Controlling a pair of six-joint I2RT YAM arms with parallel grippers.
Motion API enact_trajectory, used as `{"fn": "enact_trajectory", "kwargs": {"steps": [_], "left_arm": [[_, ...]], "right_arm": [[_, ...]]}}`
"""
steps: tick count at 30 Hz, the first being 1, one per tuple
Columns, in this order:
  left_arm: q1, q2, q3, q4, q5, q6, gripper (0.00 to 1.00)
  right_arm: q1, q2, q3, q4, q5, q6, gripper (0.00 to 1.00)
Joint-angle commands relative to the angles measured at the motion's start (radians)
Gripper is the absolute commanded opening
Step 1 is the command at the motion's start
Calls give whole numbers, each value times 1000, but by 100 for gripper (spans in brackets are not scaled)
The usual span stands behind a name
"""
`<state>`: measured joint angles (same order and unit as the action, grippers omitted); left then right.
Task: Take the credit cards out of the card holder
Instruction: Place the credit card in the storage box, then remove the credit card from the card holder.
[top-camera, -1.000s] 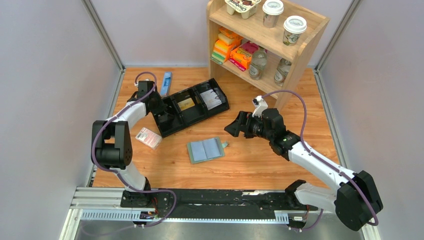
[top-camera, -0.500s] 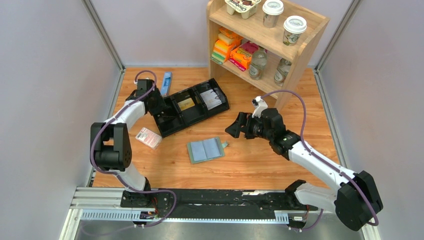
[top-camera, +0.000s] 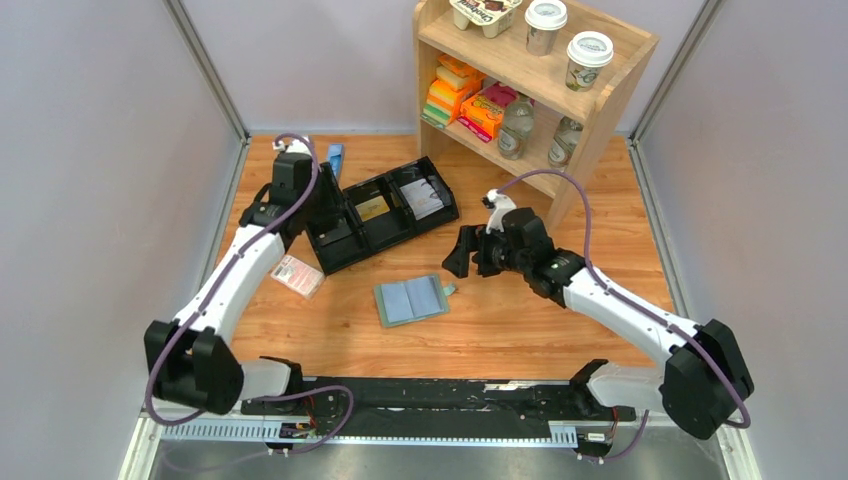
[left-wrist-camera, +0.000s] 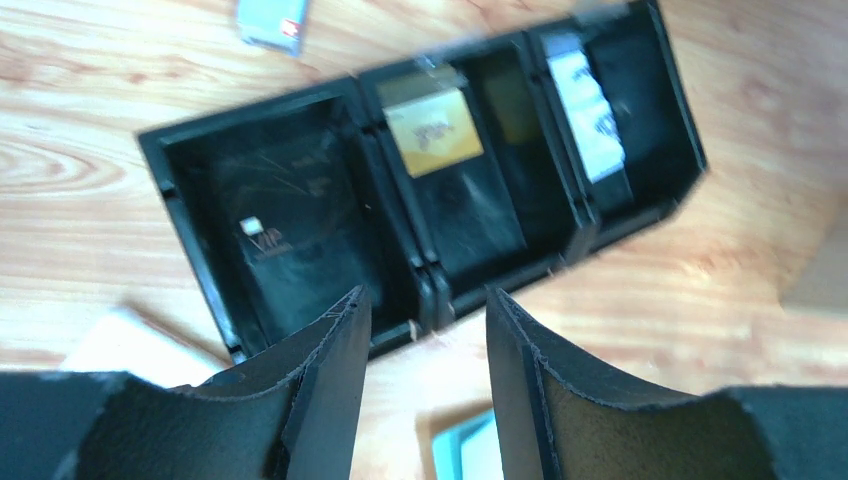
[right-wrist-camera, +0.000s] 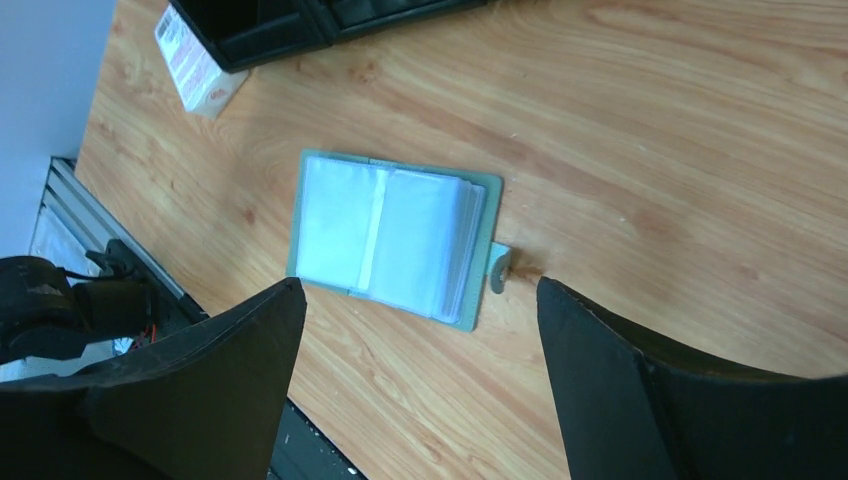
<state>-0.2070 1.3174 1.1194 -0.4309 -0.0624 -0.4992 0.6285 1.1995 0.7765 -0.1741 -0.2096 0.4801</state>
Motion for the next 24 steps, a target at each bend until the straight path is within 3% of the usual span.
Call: {"fn": "enact_trajectory", "kwargs": {"steps": [1, 11, 19, 24], "left_arm": [[-106, -127, -81, -52, -10, 11, 54], [-325, -288, -300, -13, 33, -94, 54], [-391, -204, -385, 119, 82, -160, 50], [-413, -104, -400, 182, 122, -173, 48]], "right_arm": [[74, 55, 98, -54, 47, -81, 86], [203, 250, 199, -73, 87, -84, 68], [229, 417, 231, -45, 125, -40, 47], [232, 468, 233, -38, 125, -32, 41]]}}
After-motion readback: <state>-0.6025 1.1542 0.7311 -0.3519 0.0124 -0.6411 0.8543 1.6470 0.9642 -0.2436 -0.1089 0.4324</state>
